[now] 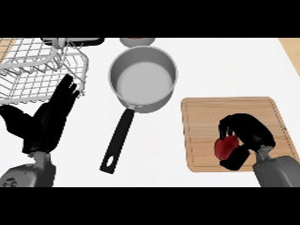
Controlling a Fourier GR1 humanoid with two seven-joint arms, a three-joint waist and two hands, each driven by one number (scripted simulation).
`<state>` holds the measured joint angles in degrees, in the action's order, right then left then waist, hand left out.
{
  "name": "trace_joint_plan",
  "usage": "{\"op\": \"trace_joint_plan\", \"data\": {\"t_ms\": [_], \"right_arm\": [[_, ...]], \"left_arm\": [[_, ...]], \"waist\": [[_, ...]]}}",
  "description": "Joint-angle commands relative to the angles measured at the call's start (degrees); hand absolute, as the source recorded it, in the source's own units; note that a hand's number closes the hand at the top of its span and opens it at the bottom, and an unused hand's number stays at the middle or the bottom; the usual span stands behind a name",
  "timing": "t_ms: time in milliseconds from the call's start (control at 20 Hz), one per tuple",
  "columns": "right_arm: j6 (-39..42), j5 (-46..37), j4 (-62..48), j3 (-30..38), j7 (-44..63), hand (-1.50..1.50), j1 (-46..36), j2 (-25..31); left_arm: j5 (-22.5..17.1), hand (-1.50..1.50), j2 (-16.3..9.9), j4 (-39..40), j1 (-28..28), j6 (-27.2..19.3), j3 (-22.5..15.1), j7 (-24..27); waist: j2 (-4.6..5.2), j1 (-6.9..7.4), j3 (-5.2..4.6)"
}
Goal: Pick the pear from the cutting board and place it in the pot
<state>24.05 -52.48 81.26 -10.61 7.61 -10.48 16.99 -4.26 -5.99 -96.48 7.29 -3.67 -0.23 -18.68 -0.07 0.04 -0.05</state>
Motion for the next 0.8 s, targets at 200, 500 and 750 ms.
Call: {"op": "trace_joint_plan", "data": {"t_ms": [200, 500, 750], "right_arm": [[-14.19, -5.46, 6.31, -1.83, 32.84, 1.50, 8.60, -16.62], [-24.91, -16.95, 15.05, -15.04, 55.89, 1.50, 11.16, -16.90], [-23.49, -28.33, 26.26, -27.87, 69.72, 1.50, 10.71, -16.95]], "left_arm": [[0.86, 0.00, -0.47, 0.09, -0.62, -1.01, 0.82, -0.31], [0.17, 0.00, 0.26, 0.03, -1.81, -0.48, 0.32, 0.13], [-0.12, 0.00, -0.17, 1.07, -1.12, -0.38, 1.22, 0.35]], "waist": [[-0.94, -3.21, -0.11], [-1.18, -1.77, -0.28], [-1.34, -2.07, -0.33]]}}
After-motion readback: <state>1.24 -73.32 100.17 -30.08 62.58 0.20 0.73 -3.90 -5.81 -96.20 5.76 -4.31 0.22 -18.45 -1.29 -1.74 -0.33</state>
